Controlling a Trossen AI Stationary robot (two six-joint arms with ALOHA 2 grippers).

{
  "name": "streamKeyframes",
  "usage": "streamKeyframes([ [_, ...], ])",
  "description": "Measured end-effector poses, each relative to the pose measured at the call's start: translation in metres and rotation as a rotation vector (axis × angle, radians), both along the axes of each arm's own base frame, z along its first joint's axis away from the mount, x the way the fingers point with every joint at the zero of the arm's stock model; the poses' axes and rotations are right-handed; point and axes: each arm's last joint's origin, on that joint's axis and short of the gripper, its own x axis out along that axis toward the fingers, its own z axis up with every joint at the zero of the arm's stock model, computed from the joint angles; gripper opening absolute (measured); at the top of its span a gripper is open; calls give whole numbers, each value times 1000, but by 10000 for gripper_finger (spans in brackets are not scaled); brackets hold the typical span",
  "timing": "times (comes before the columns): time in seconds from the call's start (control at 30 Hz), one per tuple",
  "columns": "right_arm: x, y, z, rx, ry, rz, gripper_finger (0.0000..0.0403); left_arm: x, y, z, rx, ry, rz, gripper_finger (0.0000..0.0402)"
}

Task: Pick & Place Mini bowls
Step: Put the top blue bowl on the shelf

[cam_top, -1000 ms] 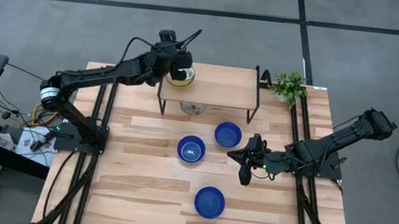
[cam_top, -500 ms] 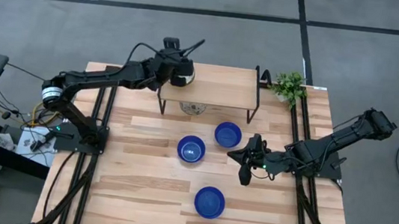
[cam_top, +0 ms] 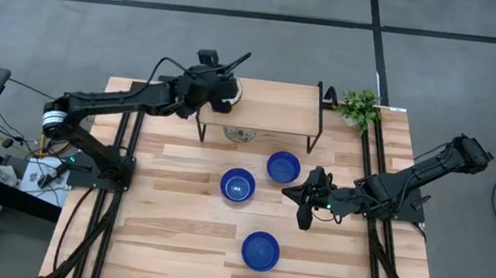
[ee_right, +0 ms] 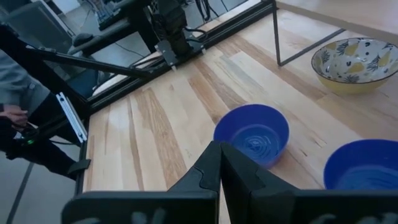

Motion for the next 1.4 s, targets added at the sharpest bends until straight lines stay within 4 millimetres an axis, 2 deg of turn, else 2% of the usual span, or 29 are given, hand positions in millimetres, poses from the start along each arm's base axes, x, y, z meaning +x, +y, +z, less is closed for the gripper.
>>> streamKeyframes([
  [0.17, 2, -4, 0, 10, 1, -12, 0, -29, -31, 5, -177, -60, -94, 108],
  [0.4, 8, -14, 6, 17, 7, 27, 0, -73, -62, 0, -737, -151, -373, 108],
  [0.57, 13, -19, 22, -87, -20, 61, 0, -93, -83, 5, -985, -207, -570, 108],
  [0.67, 16, -22, 29, -158, -28, 78, 0, -102, -93, -7, -1058, -196, -599, 108],
  [0.8, 28, -21, 30, -252, 13, 102, 0, -108, -106, -39, -1150, -144, -597, 118],
  [0.93, 48, -17, 25, -321, 101, 133, 0, -106, -116, -72, -1192, -56, -593, 148],
  [1.1, 76, -22, 15, -351, 290, 127, 0, -103, -123, -100, -1196, 5, -542, 196],
  [1.23, 99, -33, 12, -368, 398, 113, 0, -101, -125, -109, -1222, 2, -507, 223],
  [1.4, 126, -51, 6, -385, 516, 183, 0, -101, -127, -114, -1260, -4, -480, 232],
])
